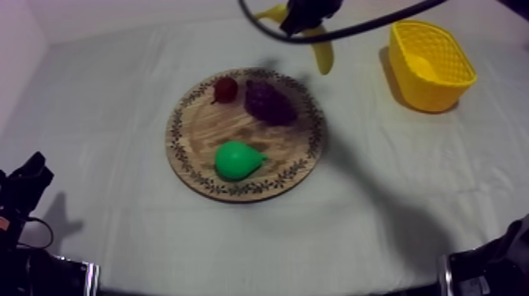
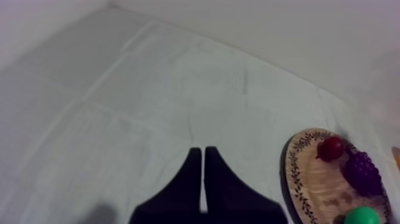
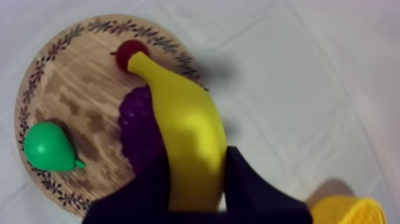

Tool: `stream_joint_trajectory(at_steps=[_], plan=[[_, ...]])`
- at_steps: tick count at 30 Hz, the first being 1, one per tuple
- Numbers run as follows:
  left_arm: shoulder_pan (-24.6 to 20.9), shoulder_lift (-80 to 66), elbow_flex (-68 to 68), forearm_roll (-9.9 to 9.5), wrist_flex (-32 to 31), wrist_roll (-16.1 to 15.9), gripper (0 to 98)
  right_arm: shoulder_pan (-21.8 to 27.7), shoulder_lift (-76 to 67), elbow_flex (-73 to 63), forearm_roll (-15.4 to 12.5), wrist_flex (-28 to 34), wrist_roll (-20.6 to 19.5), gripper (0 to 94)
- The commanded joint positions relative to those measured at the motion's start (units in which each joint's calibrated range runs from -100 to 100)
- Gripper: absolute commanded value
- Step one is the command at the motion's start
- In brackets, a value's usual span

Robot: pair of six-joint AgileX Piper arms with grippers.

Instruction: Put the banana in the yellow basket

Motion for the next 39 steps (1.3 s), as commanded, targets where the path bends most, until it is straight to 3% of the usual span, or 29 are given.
stream_joint_trajectory(at_steps=[1, 11, 19, 31, 39], plan=[[-0.01, -0.05, -0.01, -0.03, 0.00, 0.02, 0.1, 1.60, -4.39, 2.10, 1.21, 0.22, -1.94, 6.3], [-0.01, -0.05, -0.01, -0.03, 0.00, 0.02, 0.1, 10.32, -12.21, 6.49, 6.08, -2.68, -7.32, 6.1], [-0.01, -0.05, -0.01, -0.03, 0.00, 0.02, 0.1, 17.88, -11.80, 9.76, 8.30, -7.15, -10.71, 6.0], [-0.01, -0.05, -0.01, -0.03, 0.00, 0.02, 0.1, 24.26, -5.05, 14.45, 9.85, -14.18, -12.73, 5.7], [-0.01, -0.05, -0.01, -0.03, 0.00, 0.02, 0.1, 25.61, 2.48, 13.40, 7.66, -16.31, -10.50, 6.8]])
